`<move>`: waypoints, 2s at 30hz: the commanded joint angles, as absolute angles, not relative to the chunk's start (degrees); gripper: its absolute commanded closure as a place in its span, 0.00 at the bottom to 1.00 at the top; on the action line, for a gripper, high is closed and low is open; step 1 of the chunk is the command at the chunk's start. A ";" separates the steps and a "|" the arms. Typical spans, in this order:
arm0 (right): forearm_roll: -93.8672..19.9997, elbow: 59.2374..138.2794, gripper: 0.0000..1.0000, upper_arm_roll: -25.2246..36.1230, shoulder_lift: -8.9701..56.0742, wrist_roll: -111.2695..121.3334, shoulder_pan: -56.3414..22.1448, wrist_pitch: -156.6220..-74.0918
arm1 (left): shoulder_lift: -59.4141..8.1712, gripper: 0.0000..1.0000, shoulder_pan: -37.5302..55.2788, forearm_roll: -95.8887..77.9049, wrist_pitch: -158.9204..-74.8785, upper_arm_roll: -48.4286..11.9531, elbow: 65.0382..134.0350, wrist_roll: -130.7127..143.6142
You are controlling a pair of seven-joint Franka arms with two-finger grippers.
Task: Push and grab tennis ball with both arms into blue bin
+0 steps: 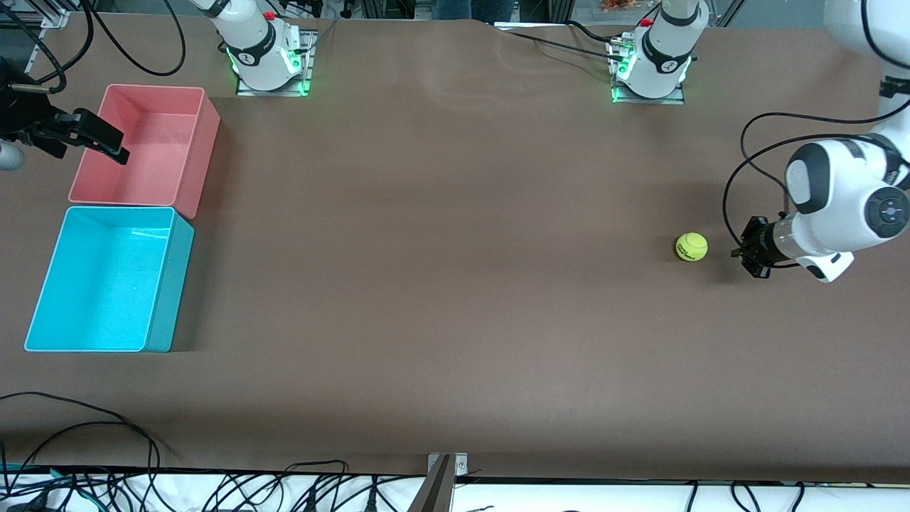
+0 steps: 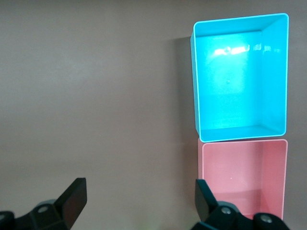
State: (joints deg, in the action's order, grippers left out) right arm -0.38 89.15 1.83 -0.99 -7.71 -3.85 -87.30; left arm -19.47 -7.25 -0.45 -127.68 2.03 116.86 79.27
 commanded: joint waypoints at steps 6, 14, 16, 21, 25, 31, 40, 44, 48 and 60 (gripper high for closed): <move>-1.49 87.80 0.00 1.84 -0.70 -6.86 -3.60 -85.78 | -21.18 1.00 -8.08 1.41 -137.63 1.76 123.57 83.67; -1.49 87.80 0.00 1.93 -0.70 -6.86 -3.60 -85.25 | -20.92 1.00 -11.51 7.55 -142.56 1.76 127.53 83.76; -1.49 87.80 0.00 1.93 -0.70 -6.86 -3.60 -85.25 | -20.92 1.00 -12.30 9.40 -142.56 1.76 127.44 83.76; -1.49 87.80 0.00 1.85 -0.70 -6.94 -3.60 -85.25 | -20.83 1.00 -15.28 15.98 -142.65 1.76 127.35 83.76; -1.49 87.80 0.00 1.85 -0.70 -6.94 -3.60 -85.25 | -20.65 1.00 -18.63 21.96 -142.73 1.50 127.00 83.76; -1.49 87.80 0.00 1.85 -0.70 -6.94 -3.60 -85.25 | -20.65 1.00 -18.28 22.24 -142.65 0.27 127.62 87.52; -1.49 87.80 0.00 1.93 -0.70 -6.94 -3.60 -85.25 | -20.65 1.00 -18.37 22.06 -141.86 -15.71 130.52 114.06; -1.49 87.80 0.00 1.85 -0.62 -6.94 -3.60 -85.25 | -19.95 1.00 -18.81 21.71 -139.93 -20.38 130.17 117.95; -1.49 87.80 0.00 1.85 -0.70 -6.94 -3.60 -85.25 | -19.78 1.00 -19.16 21.71 -137.99 -20.57 129.73 116.81; -1.49 87.80 0.00 1.93 -0.70 -7.12 -3.60 -85.17 | -17.67 1.00 -24.34 21.45 -130.88 -20.65 123.58 97.22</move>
